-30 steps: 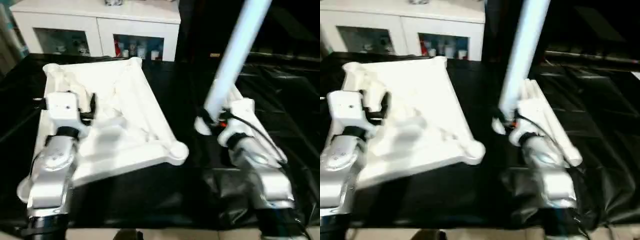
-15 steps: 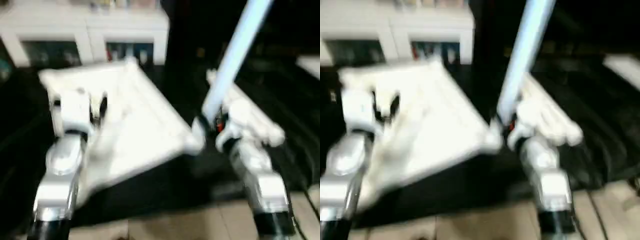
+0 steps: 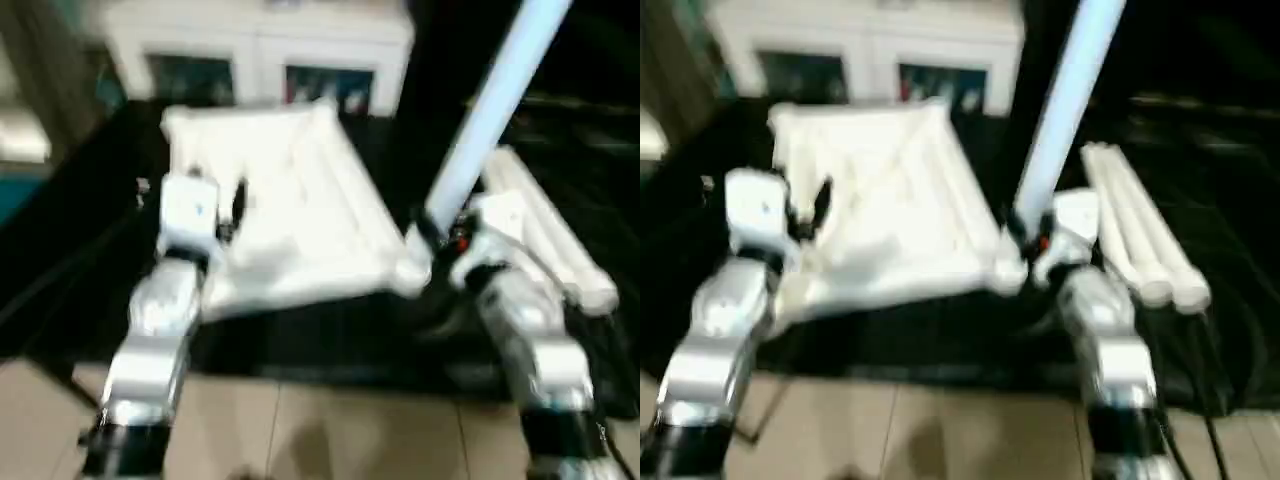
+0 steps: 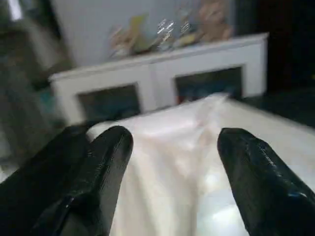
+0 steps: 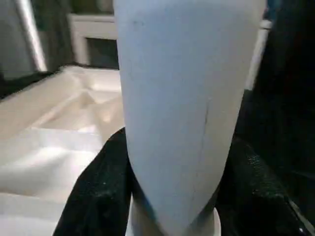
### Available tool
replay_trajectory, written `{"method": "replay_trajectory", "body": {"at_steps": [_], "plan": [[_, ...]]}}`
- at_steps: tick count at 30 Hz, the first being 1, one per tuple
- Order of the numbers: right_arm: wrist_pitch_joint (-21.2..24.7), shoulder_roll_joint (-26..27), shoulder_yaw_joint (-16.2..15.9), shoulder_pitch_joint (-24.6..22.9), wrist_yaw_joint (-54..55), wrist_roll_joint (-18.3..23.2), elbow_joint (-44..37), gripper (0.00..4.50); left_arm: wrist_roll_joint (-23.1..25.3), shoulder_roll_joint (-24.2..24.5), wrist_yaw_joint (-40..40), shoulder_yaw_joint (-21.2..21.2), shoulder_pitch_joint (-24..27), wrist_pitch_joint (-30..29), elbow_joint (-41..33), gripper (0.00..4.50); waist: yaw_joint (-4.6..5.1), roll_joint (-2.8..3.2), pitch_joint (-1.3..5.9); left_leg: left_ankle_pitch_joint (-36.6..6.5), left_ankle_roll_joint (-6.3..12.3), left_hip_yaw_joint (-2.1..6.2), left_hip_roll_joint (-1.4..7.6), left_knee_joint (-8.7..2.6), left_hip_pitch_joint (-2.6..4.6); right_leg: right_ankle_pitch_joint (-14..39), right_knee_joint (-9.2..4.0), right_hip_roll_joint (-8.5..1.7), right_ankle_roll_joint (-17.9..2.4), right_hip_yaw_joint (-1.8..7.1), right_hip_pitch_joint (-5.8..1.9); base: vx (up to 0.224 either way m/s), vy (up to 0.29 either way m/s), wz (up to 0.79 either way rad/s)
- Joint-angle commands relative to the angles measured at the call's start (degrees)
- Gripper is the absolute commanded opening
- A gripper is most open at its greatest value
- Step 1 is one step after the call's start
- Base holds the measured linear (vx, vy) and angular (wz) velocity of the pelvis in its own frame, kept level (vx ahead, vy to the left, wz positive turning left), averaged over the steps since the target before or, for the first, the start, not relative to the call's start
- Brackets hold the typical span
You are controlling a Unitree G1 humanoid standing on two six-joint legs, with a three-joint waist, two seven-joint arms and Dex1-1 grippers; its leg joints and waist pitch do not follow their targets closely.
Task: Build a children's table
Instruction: Pick table leg
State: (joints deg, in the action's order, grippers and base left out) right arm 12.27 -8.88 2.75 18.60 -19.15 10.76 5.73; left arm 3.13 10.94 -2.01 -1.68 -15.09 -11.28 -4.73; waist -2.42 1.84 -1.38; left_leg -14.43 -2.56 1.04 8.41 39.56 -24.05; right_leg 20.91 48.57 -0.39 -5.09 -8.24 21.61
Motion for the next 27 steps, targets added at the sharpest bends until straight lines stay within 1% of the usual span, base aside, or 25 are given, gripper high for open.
{"method": "replay_trajectory", "body": {"at_steps": [1, 2, 3, 4, 5, 6, 7, 9, 10, 11, 13, 14, 15, 16, 17, 18, 19, 20, 21, 22, 23, 24, 25, 26, 27], "plan": [[-0.21, -1.4, 1.51, 0.85, 0.74, -0.45, 0.46, 1.89, 0.45, -0.42, 0.44, 0.96, -0.88, 0.42, -0.12, 3.29, 0.44, 1.48, 3.82, 35.98, 26.17, 6.49, 7.12, -7.34, 5.07, 2.43, -1.91, -3.05, 1.03, 5.4, 4.14, -0.061, -0.235, 0.36], [0.2, -1.41, 1.65, 0.99, 1.16, -0.48, 0.73, 1.89, 0.65, -0.54, 1.17, 0.67, -1.15, -0.27, 0.14, 3.29, 0.31, 0.93, 3.89, 31.61, 24.99, 3.62, 7.07, -7.3, 5.39, -1.62, -4.3, -3.41, 0.95, 6.46, 4.13, -0.078, -0.255, 0.19], [0.69, -1.44, 1.45, 1.0, 1.12, -0.51, 0.71, 1.89, -0.03, -0.58, 1.1, 0.14, -1.45, -1.64, 0.5, 3.29, -0.3, -1.24, 3.17, 17.81, 24.43, 0.52, 3.08, -8.17, 3.13, -9.5, -8.89, -3.45, -2.58, 7.48, 1.47, -0.036, -0.138, 0.07], [1.01, -1.41, 1.05, 0.92, 1.0, -0.76, 0.5, 1.89, -0.54, -0.42, 0.7, -0.25, -1.7, -2.08, 1.01, 3.29, -2.2, -4.29, 2.81, 5.69, 20.94, -4.02, -3.8, -0.36, -0.37, -9.72, -16.59, -7.52, -13.08, 9.72, -1.06, -0.071, -0.282, 0.08], [1.01, -1.41, 1.05, 0.92, 1.0, -0.76, 0.5, 1.89, -0.54, -0.42, 0.7, -0.25, -1.7, -2.08, 1.01, 3.29, -5.28, -4.44, 3.17, -3.97, 11.46, -6.86, -4.15, 4.57, -1.09, -7.3, -17.75, -10.06, -10.84, 11.07, -3.04, -0.075, -0.318, 0.02], [1.02, -1.31, 0.63, 0.8, 0.97, -1.0, 0.26, 1.89, -1.31, -0.1, -0.53, -0.38, -1.82, -1.81, 1.39, 3.29, -5.2, -5.42, 2.17, -2.21, 3.3, -6.62, -3.04, 2.08, -0.57, -3.0, -17.33, -10.23, 5.74, 10.59, -2.49, -0.075, -0.318, 0.02], [1.04, -0.94, 0.19, 0.65, 0.87, -1.01, -0.27, 1.89, -2.11, 0.19, -1.76, -0.4, -1.82, -1.31, 1.45, 3.29, -5.3, -5.02, 1.85, -1.77, 1.69, -6.46, -2.45, 0.59, 0.18, 1.25, -17.81, -10.97, 12.46, 10.62, -2.8, -0.086, -0.323, -0.08], [0.88, -0.39, -0.38, 0.61, 1.27, -1.28, -0.63, 1.89, -3.29, 0.3, -3.33, -0.53, -1.88, -0.62, 1.58, 3.29, -5.54, -3.32, 1.86, -3.87, 2.72, -5.53, 0.27, -3.79, 1.36, 12.62, -18.71, -12.05, 17.9, 11.9, -4.23, -0.08, -0.249, -0.13], [0.86, -0.29, -0.49, 0.63, 1.39, -1.35, -0.67, 1.89, -3.49, 0.26, -3.56, -0.61, -1.91, -0.57, 1.61, 3.29, -4.9, -2.37, 1.5, -7.71, 2.72, -4.65, 2.54, -7.25, 2.63, 16.0, -18.43, -9.7, 14.79, 9.96, -3.61, -0.071, -0.171, -0.08], [0.79, -0.11, -0.62, 0.63, 1.52, -1.28, -0.61, 1.89, -3.4, 0.29, -3.7, -0.59, -1.96, -0.57, 1.66, 3.29, -4.78, -1.85, 1.71, -12.61, 2.03, -4.85, 3.9, -8.77, 4.21, 17.05, -18.81, -8.15, 11.05, 8.2, -3.32, -0.06, -0.137, -0.05], [0.6, 0.12, -0.81, 0.67, 1.72, -1.33, -0.47, 1.89, -3.51, 0.22, -3.83, -0.65, -2.0, -0.68, 1.65, 3.29, -4.02, -1.98, 0.98, -20.93, 2.59, -6.27, 4.17, -9.93, 7.21, 23.24, -20.68, -7.82, 4.74, 6.66, -3.63, -0.04, -0.123, -0.01], [0.43, 0.31, -0.98, 0.78, 1.85, -1.34, -0.28, 1.89, -3.5, 0.21, -3.91, -0.66, -2.01, -0.74, 1.62, 3.29, -3.98, -2.31, 0.38, -21.93, 2.86, -7.16, 3.54, -9.8, 7.71, 27.31, -21.65, -7.8, 4.35, 6.14, -3.97, 0.0, -0.079, 0.05], [0.32, 0.42, -1.09, 0.86, 1.93, -1.35, -0.15, 1.89, -3.5, 0.2, -3.95, -0.66, -2.0, -0.79, 1.6, 3.29, -4.38, -2.35, -0.2, -20.45, 3.19, -9.19, 1.85, -7.78, 9.8, 36.75, -24.26, -8.07, 5.57, 5.16, -3.66, 0.0, -0.079, 0.05], [0.31, 0.5, -1.11, 1.07, 1.87, -1.24, 0.07, 1.89, -3.49, 0.16, -3.96, -0.67, -1.89, -0.91, 1.57, 3.29, -4.57, -2.57, -0.74, -17.58, 3.95, -10.46, 0.99, -6.39, 10.67, 41.68, -26.13, -8.13, 7.67, 3.62, -3.75, 0.0, 0.0, 0.0], [0.19, 0.56, -1.13, 1.34, 1.68, -1.09, 0.29, 1.89, -3.42, 0.17, -3.97, -0.7, -1.74, -0.96, 1.58, 3.29, -4.69, -1.8, -0.49, -19.35, 3.69, -10.29, 2.48, -7.61, 11.51, 39.57, -26.12, -7.78, 9.01, 2.23, -4.39, 0.0, 0.0, 0.0], [0.14, 0.55, -1.16, 1.49, 1.57, -0.96, 0.39, 1.89, -3.44, 0.19, -3.95, -0.68, -1.64, -1.01, 1.6, 3.29, -4.21, -1.35, -0.31, -23.05, 3.23, -9.46, 4.11, -8.9, 12.07, 35.8, -25.21, -7.13, 9.04, 0.88, -4.62, 0.054, 0.017, -0.21], [0.21, 0.61, -1.2, 1.78, 1.52, -0.96, 0.62, 1.89, -3.59, 0.34, -4.02, -0.72, -1.52, -1.06, 1.59, 3.29, -3.21, -0.14, 0.29, -33.99, 3.09, -5.02, 10.95, -14.08, 11.35, 20.92, -17.32, -6.7, 7.88, 0.87, -6.32, 0.081, 0.032, -0.19], [0.29, 0.63, -1.21, 1.95, 1.5, -0.99, 0.73, 1.89, -3.7, 0.46, -4.06, -0.73, -1.46, -1.09, 1.56, 3.29, -1.95, 0.37, 0.68, -39.53, 3.85, -2.53, 13.13, -16.55, 13.45, 4.47, -10.82, -6.51, 4.48, 2.86, -3.25, 0.083, 0.025, -0.25], [0.28, 0.72, -1.32, 2.24, 1.32, -1.0, 1.07, 1.89, -3.86, 0.6, -4.14, -0.87, -1.33, -1.18, 1.46, 3.29, -0.83, -1.61, 0.93, -38.57, 5.9, -3.19, 11.01, -15.7, 14.77, -1.21, -10.91, -7.4, 2.07, 4.91, -1.34, 0.0, 0.0, 0.0], [0.24, 0.78, -1.39, 2.43, 1.16, -1.0, 1.28, 1.89, -3.93, 0.68, -4.17, -0.97, -1.22, -1.3, 1.34, 3.29, -1.39, -2.16, 0.54, -36.04, 6.13, -4.75, 8.28, -14.35, 13.6, 0.12, -13.38, -8.1, 0.73, 6.06, -2.03, 0.105, -0.034, -0.1], [0.23, 0.79, -1.42, 2.49, 1.12, -1.0, 1.34, 1.89, -3.95, 0.7, -4.18, -1.0, -1.18, -1.33, 1.31, 3.29, -3.8, -3.92, 0.43, -20.3, 6.19, -9.57, -0.65, -6.5, 5.5, 10.99, -19.65, -11.0, 0.78, 10.85, -10.03, 0.136, -0.065, -0.02], [0.14, 0.84, -1.62, 2.68, 0.85, -1.03, 1.59, 1.89, -3.95, 0.79, -4.15, -1.12, -0.99, -1.47, 1.16, 3.29, -6.02, -4.65, 1.74, -7.69, 7.85, -8.04, -0.43, 0.19, 2.14, 18.08, -21.29, -15.19, -2.41, 15.24, -12.97, 0.213, -0.067, 0.01], [0.14, 0.84, -1.62, 2.68, 0.85, -1.03, 1.59, 1.89, -3.95, 0.79, -4.15, -1.12, -0.99, -1.47, 1.16, 3.29, -6.34, -4.63, 2.19, -3.8, 7.54, -7.25, -0.35, 1.55, 0.03, 15.0, -20.56, -14.63, -3.81, 15.03, -14.18, 0.137, -0.039, 0.02], [0.08, 0.87, -1.78, 2.8, 0.7, -1.07, 1.74, 1.89, -3.92, 0.82, -4.17, -1.23, -0.87, -1.55, 1.06, 3.29, -6.48, -4.8, 2.12, 2.51, 6.73, -6.63, -0.7, 1.77, -2.44, 3.34, -19.47, -11.79, -4.37, 12.4, -14.23, 0.162, -0.005, 0.02], [0.03, 0.91, -1.99, 2.86, 0.5, -1.1, 1.86, 1.89, -3.87, 0.84, -4.19, -1.34, -0.66, -1.6, 0.91, 3.29, -6.35, -4.71, 2.07, 5.43, 6.57, -6.78, -0.88, 1.05, -2.77, -1.53, -19.47, -10.58, -4.35, 10.87, -13.95, 0.17, 0.003, 0.0]]}}
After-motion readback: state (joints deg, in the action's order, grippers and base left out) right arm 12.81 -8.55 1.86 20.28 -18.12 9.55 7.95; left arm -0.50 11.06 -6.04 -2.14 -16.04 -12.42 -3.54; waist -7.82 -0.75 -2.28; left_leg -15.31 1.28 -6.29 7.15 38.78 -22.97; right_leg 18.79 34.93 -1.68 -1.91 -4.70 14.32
